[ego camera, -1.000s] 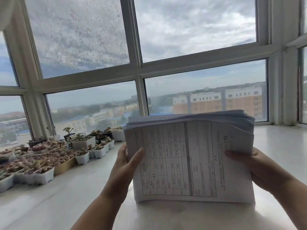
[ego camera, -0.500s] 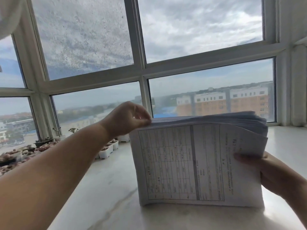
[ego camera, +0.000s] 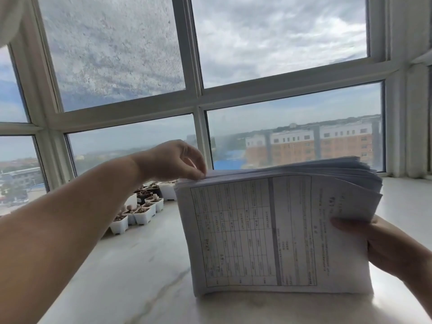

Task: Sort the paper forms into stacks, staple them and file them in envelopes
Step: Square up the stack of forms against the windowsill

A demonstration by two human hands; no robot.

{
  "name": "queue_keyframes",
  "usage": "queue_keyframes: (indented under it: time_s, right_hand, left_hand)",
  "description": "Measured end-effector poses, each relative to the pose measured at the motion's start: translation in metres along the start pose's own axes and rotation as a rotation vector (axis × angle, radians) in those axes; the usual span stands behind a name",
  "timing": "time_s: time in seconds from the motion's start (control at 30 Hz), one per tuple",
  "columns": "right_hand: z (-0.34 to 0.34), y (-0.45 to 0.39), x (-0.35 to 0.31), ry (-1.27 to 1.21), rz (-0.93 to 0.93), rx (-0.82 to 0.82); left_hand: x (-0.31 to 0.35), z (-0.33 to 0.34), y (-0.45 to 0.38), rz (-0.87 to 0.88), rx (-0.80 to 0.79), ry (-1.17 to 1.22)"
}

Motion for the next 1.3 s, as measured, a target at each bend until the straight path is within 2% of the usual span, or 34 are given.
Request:
queue_keyframes:
  time_s: [0.07, 0.3, 0.4, 0.43, 0.47, 0.53, 0.57, 0.6, 0.67, 0.7, 0.77, 0.9, 1.0, 1.1, 1.17, 1.3]
  right_hand:
    - [-0.001, -0.001, 0.000, -0.009, -0.002, 0.014]
    - [-0.003, -0.004, 0.003, -0.013, 0.023, 0.008]
    - [-0.004, -0.004, 0.004, -0.020, 0.021, 0.010]
    - [-0.004, -0.004, 0.004, -0.024, 0.018, 0.014]
    - [-0.004, -0.004, 0.004, -0.025, 0.016, 0.016]
    - [-0.003, -0.003, 0.003, -0.019, 0.012, 0.010]
    - [-0.003, -0.004, 0.004, -0.016, 0.010, 0.008]
    - [-0.003, -0.003, 0.004, -0.015, 0.009, 0.006]
    - [-0.005, -0.003, 0.004, -0.023, 0.009, 0.009]
    - [-0.005, -0.004, 0.004, -0.018, 0.009, 0.010]
    - [-0.005, -0.004, 0.004, 0.003, 0.012, 0.001]
    - [-0.008, -0.004, 0.006, -0.012, 0.018, 0.018]
    - [-0.008, -0.004, 0.006, -0.021, 0.017, 0.018]
    - [-0.007, -0.002, 0.006, -0.029, 0.011, 0.002]
    - [-0.006, -0.002, 0.004, -0.028, 0.004, -0.005]
    - [-0.007, -0.003, 0.005, -0.036, 0.010, -0.003]
  left_hand:
    - [0.002, -0.004, -0.002, -0.059, -0.045, -0.054]
    - [-0.001, -0.007, -0.006, 0.021, -0.026, -0.180]
    - [0.003, -0.011, -0.006, -0.016, -0.053, -0.305]
    - [0.004, -0.013, -0.006, -0.026, -0.025, -0.342]
    - [0.006, -0.012, -0.006, -0.015, 0.073, -0.353]
    - [0.017, -0.004, 0.002, 0.068, 0.399, -0.276]
    - [0.026, 0.005, 0.008, 0.121, 0.463, -0.229]
    - [0.034, 0.016, 0.014, 0.146, 0.392, -0.219]
    - [0.043, 0.047, 0.020, 0.089, 0.086, -0.334]
    - [0.042, 0.058, 0.022, 0.074, 0.030, -0.414]
    - [0.040, 0.061, 0.024, 0.083, 0.094, -0.481]
    - [0.038, 0.050, 0.024, 0.060, 0.181, -0.445]
    - [0.033, 0.049, 0.024, -0.011, 0.057, -0.487]
    - [0.026, 0.052, 0.027, 0.008, 0.070, -0.516]
    - [0.024, 0.050, 0.027, 0.084, 0.169, -0.560]
    - [0.021, 0.049, 0.028, 0.034, 0.084, -0.647]
Point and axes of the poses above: each hand's wrist, its own y-axis away from the middle knuckle, its own z-axis out of the palm, x = y × z, the point moved 1 cm from there along -y, towards the middle knuckle, and after that the axes turned 2 degrees about x, right-handed, at the moved point
